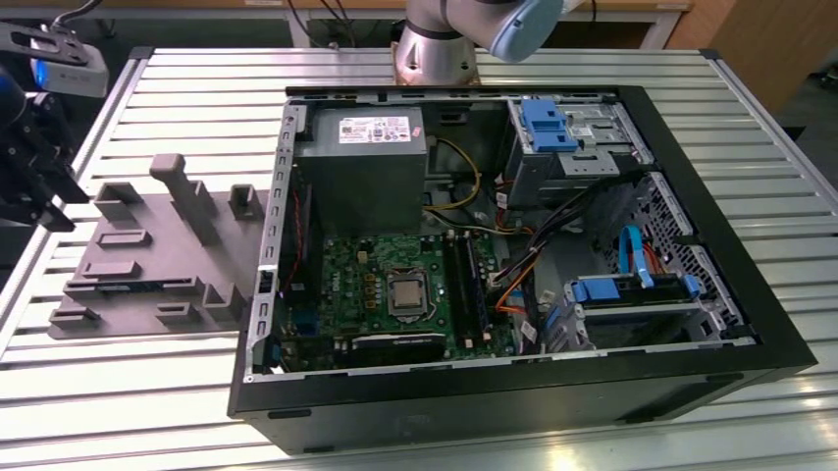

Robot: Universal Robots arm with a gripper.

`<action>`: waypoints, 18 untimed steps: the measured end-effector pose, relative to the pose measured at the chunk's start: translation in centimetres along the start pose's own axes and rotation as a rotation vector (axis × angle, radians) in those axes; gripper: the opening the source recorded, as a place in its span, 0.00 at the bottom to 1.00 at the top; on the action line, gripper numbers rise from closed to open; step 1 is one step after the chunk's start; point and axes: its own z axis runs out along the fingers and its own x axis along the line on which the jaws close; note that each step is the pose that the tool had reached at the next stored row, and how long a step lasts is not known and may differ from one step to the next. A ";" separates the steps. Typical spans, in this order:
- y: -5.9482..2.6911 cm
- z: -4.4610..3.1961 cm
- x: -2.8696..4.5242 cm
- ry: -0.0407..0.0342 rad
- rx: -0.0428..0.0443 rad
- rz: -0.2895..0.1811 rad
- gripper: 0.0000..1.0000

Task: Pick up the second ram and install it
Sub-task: 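Pick up the second ram and move it above second insertion slot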

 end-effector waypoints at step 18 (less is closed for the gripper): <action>-0.07 2.33 0.74 0.0000 0.0000 -0.002 0.42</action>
